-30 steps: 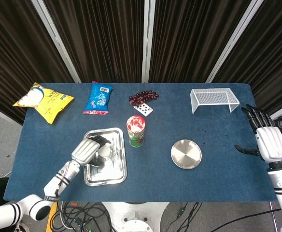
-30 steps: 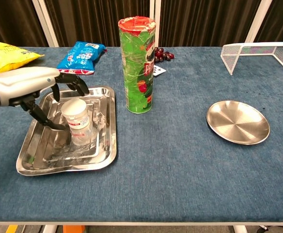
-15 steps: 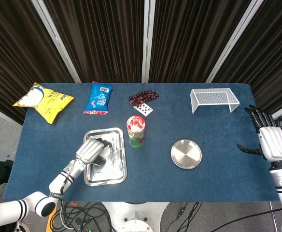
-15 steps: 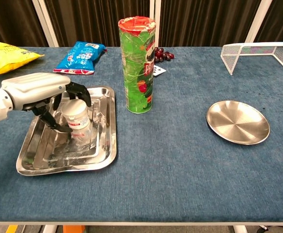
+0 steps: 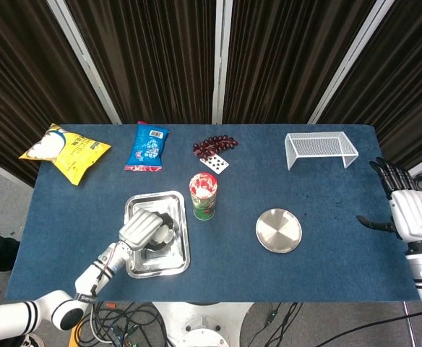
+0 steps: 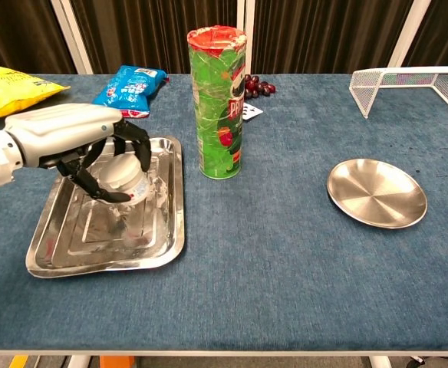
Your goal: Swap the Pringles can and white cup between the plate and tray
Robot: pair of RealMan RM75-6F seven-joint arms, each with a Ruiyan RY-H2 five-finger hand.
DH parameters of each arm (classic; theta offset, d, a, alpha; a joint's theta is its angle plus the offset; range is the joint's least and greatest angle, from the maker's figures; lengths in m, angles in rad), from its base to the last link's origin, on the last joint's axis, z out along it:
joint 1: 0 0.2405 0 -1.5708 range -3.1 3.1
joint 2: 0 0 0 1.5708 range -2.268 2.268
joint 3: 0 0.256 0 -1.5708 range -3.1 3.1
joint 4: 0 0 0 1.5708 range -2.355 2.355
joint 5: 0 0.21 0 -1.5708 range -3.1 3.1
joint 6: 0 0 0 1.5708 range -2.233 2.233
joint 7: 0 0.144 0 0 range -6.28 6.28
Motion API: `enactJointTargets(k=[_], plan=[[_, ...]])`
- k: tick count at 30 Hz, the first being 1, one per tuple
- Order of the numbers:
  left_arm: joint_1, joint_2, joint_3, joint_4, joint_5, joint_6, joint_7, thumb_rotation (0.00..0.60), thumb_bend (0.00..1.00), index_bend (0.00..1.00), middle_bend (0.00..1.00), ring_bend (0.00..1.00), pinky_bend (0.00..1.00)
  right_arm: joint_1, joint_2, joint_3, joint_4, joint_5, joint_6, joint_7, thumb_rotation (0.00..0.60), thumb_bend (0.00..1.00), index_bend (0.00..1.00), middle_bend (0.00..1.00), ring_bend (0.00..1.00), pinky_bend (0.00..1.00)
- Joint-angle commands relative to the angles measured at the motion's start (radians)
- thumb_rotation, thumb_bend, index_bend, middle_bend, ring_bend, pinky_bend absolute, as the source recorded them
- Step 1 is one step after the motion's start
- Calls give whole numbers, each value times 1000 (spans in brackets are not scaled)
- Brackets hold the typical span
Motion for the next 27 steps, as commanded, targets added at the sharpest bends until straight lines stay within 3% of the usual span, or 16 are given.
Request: enactJointTargets(k=[1, 6, 11, 21, 27], plan=[[-22, 8, 0, -51, 10, -7, 39, 600, 261, 468, 479, 499, 689, -3, 1, 3, 0, -1, 4, 2, 600, 40, 0, 3, 0, 50], [-66, -21, 3, -96, 46, -33, 90, 600, 261, 469, 479, 499, 689, -14, 9, 11, 2, 2, 19, 13, 600, 41, 0, 4, 0, 50], [-128, -84, -11, -68, 56, -83, 133, 600, 261, 469, 479, 499, 689, -35, 18, 16, 10, 5, 42, 41, 600, 41, 0, 7, 0, 50], [-258, -247, -70, 108, 85, -137, 134, 600, 261, 469, 479, 499, 690, -67, 32, 24, 50, 18, 56, 112, 600, 42, 0, 9, 0, 50], [-304, -302, -74, 184, 100, -144, 111, 600, 260, 463, 468, 492, 688, -73, 32, 29, 64, 20, 54, 132, 600, 42, 0, 9, 0, 50]])
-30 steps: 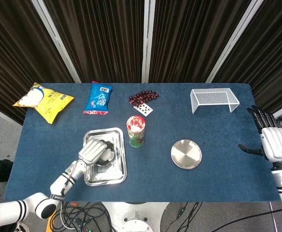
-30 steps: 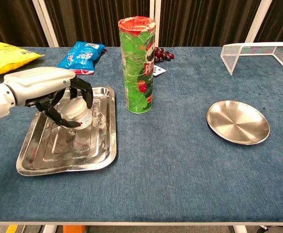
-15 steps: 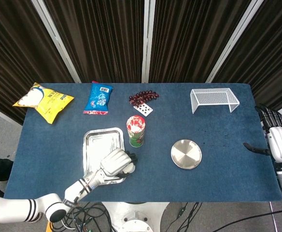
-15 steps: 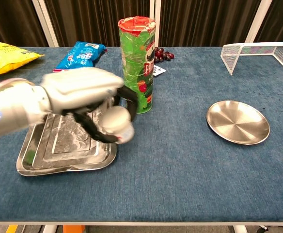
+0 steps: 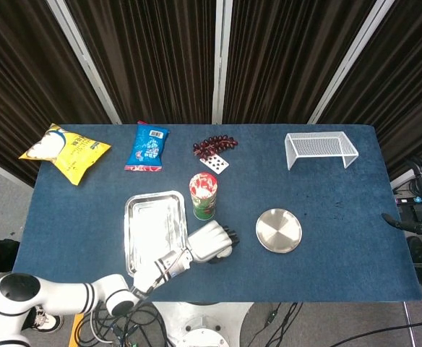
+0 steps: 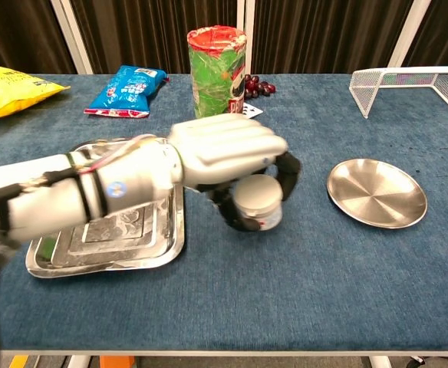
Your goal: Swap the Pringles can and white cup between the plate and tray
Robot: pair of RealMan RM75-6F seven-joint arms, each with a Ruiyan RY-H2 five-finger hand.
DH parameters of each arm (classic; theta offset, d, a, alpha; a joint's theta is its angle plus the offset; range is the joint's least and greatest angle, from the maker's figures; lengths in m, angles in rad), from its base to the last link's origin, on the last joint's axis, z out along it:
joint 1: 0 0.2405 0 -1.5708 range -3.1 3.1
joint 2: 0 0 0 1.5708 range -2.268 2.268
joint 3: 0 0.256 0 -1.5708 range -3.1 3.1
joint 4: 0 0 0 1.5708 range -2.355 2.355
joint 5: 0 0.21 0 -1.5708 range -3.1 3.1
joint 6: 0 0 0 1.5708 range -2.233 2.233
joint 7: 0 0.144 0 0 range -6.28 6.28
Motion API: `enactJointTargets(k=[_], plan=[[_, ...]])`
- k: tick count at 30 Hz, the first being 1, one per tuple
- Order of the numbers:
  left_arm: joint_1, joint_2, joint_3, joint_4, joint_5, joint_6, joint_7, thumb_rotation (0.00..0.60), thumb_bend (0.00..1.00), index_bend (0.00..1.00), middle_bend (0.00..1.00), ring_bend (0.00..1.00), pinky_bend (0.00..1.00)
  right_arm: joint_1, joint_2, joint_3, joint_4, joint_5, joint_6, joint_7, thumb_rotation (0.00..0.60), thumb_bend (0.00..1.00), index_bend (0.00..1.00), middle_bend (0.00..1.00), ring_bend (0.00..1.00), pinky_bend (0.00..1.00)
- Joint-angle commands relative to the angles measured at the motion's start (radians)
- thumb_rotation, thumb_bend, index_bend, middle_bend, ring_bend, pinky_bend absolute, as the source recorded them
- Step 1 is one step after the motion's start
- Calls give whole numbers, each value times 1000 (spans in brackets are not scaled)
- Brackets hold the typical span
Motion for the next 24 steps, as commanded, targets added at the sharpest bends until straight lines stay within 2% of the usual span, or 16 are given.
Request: enactJointTargets(k=[1, 5, 8, 11, 15, 18, 24], plan=[[-22, -20, -2, 24, 9, -7, -15, 600, 258, 452, 462, 487, 686, -2, -2, 2, 6, 1, -3, 8, 600, 42, 0, 9, 0, 50], [-29, -19, 8, 29, 18, 3, -24, 600, 202, 373, 382, 449, 677, -3, -7, 3, 14, -2, -4, 14, 600, 42, 0, 9, 0, 50], [-26, -22, 20, 39, 28, 23, -22, 600, 136, 309, 327, 383, 642, -3, -9, 4, 17, -3, -8, 18, 600, 42, 0, 9, 0, 50], [-23, -21, 29, 42, 29, 33, -29, 600, 97, 291, 309, 332, 610, -5, -11, 6, 17, -5, -5, 18, 600, 42, 0, 9, 0, 50], [-17, -5, 40, 22, 33, 47, -32, 600, 74, 290, 298, 325, 610, -4, -12, 7, 16, -6, -8, 16, 600, 42, 0, 9, 0, 50], [8, 36, 50, -45, 44, 93, -3, 600, 67, 290, 298, 322, 610, -5, -12, 10, 16, -6, -8, 16, 600, 42, 0, 9, 0, 50], [100, 179, 68, -244, 55, 233, 118, 600, 67, 290, 298, 322, 612, -2, -17, 10, 17, -13, -12, 13, 600, 42, 0, 9, 0, 50]])
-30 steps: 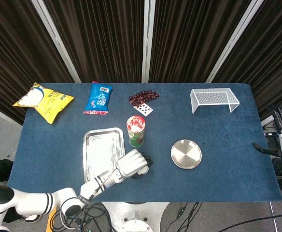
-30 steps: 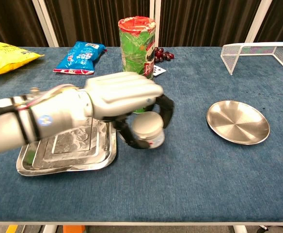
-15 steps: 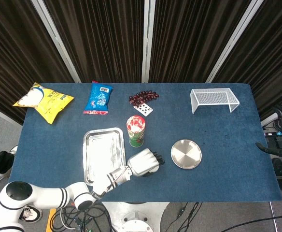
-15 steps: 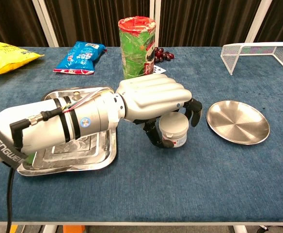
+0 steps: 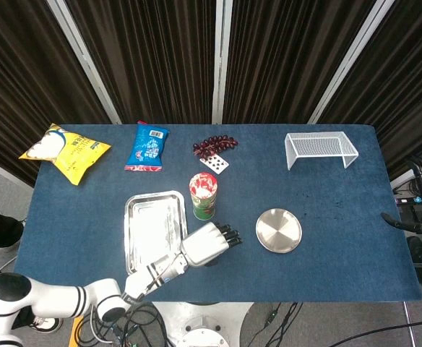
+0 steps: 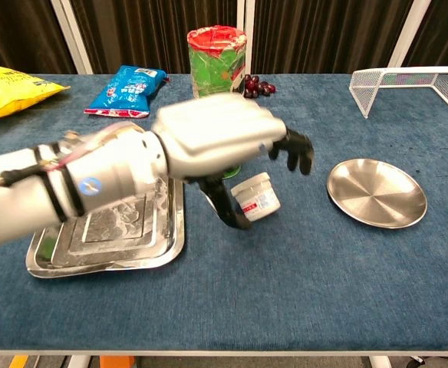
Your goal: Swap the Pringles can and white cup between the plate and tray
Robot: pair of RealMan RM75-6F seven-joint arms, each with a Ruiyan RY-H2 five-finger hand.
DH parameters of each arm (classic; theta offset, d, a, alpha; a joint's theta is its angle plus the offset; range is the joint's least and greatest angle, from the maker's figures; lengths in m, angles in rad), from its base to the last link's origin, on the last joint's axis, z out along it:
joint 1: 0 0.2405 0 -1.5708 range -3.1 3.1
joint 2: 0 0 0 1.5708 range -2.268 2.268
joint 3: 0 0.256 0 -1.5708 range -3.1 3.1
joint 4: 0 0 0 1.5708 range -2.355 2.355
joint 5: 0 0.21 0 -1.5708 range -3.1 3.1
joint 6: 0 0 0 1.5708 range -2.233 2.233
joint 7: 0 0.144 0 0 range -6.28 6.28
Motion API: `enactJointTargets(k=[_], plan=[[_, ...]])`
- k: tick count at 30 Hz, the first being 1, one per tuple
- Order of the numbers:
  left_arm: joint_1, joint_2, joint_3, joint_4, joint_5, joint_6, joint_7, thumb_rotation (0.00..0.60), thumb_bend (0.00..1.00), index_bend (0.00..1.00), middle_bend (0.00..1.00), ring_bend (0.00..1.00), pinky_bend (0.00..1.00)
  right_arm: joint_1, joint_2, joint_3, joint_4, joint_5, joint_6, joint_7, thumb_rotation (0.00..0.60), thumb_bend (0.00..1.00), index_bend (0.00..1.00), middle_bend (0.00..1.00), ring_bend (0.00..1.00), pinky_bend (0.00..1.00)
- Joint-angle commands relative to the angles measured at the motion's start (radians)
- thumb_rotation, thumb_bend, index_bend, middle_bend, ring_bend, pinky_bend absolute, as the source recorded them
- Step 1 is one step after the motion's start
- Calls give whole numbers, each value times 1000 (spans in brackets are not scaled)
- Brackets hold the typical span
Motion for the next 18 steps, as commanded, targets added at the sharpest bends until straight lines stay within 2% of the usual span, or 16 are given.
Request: enactJointTargets(k=[1, 6, 12, 16, 18], plan=[[80, 120, 11, -145, -3, 108, 96, 600, 66, 290, 298, 322, 613, 1, -3, -1, -2, -5, 1, -2, 600, 42, 0, 9, 0, 50], [147, 209, -8, -208, -48, 195, 146, 600, 66, 299, 310, 322, 614, 1, -5, 0, -13, -14, 8, -13, 600, 42, 0, 9, 0, 50], [190, 264, -83, -220, -46, 317, 100, 600, 64, 308, 322, 323, 613, -2, 3, 6, -27, -12, 15, -20, 600, 41, 0, 9, 0, 50], [183, 305, -129, -236, -73, 314, 105, 600, 61, 307, 312, 315, 582, -3, 3, 7, -27, -10, 13, -15, 600, 42, 0, 9, 0, 50], [173, 319, -145, -247, -105, 288, 93, 600, 53, 292, 286, 260, 501, -3, 3, 7, -25, -10, 13, -14, 600, 42, 0, 9, 0, 50]])
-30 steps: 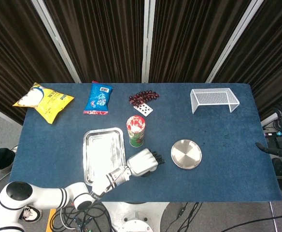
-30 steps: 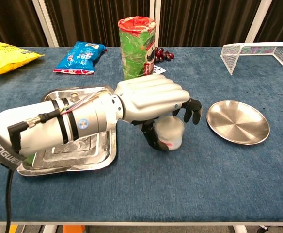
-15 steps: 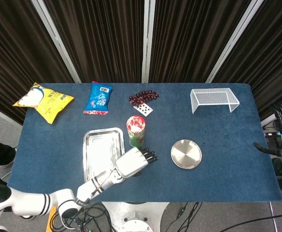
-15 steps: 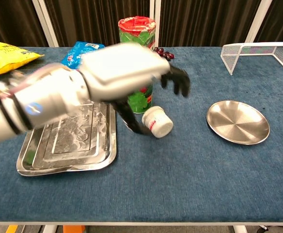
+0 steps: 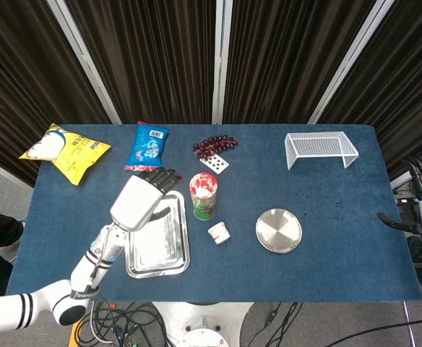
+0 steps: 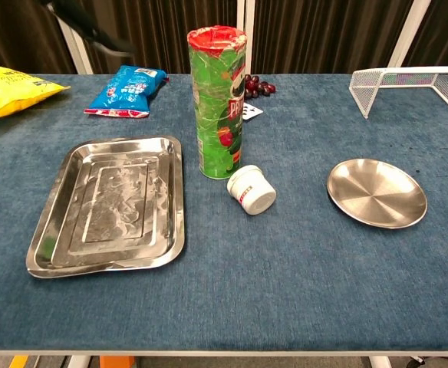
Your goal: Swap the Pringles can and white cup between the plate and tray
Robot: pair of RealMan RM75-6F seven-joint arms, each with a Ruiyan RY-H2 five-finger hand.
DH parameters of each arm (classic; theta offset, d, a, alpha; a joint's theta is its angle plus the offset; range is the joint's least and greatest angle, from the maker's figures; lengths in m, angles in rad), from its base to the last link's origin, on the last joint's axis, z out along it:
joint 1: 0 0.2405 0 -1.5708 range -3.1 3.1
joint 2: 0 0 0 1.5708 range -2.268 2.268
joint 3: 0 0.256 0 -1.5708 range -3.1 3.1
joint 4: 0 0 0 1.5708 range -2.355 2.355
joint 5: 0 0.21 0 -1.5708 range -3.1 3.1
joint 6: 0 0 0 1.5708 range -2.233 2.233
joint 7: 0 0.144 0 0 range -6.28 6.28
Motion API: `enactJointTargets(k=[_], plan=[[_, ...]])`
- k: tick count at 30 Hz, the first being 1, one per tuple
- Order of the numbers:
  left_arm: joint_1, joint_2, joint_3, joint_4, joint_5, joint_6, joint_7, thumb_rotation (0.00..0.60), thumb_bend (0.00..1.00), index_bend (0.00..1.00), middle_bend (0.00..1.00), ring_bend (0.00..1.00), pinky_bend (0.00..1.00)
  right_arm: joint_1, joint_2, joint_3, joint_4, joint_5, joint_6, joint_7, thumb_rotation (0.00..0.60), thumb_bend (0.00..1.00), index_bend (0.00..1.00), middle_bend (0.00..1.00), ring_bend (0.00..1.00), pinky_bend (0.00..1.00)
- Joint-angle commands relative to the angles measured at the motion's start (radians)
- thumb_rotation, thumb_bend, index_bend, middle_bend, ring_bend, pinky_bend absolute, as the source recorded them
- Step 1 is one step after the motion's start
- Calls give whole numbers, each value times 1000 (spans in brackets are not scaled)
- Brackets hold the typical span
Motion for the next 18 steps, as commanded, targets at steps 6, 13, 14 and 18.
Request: enactJointTargets(k=[6, 13, 14, 18], plan=[[-80, 72, -61, -39, -153, -199, -64, 600, 7, 158, 141, 92, 287, 0, -2, -1, 6, 0, -5, 4, 600, 41, 0, 9, 0, 50], [-198, 86, -105, 4, -206, -373, -150, 600, 0, 98, 86, 40, 234, 3, -5, -4, 10, -3, -16, 1, 600, 42, 0, 9, 0, 50], [-211, 88, -107, 10, -212, -392, -160, 600, 0, 98, 86, 40, 234, 4, -6, -5, 12, -3, -18, -1, 600, 42, 0, 9, 0, 50], [-258, 79, -105, 53, -223, -450, -182, 600, 0, 98, 86, 40, 236, 7, -13, -10, 20, -4, -29, -5, 600, 42, 0, 9, 0, 50]])
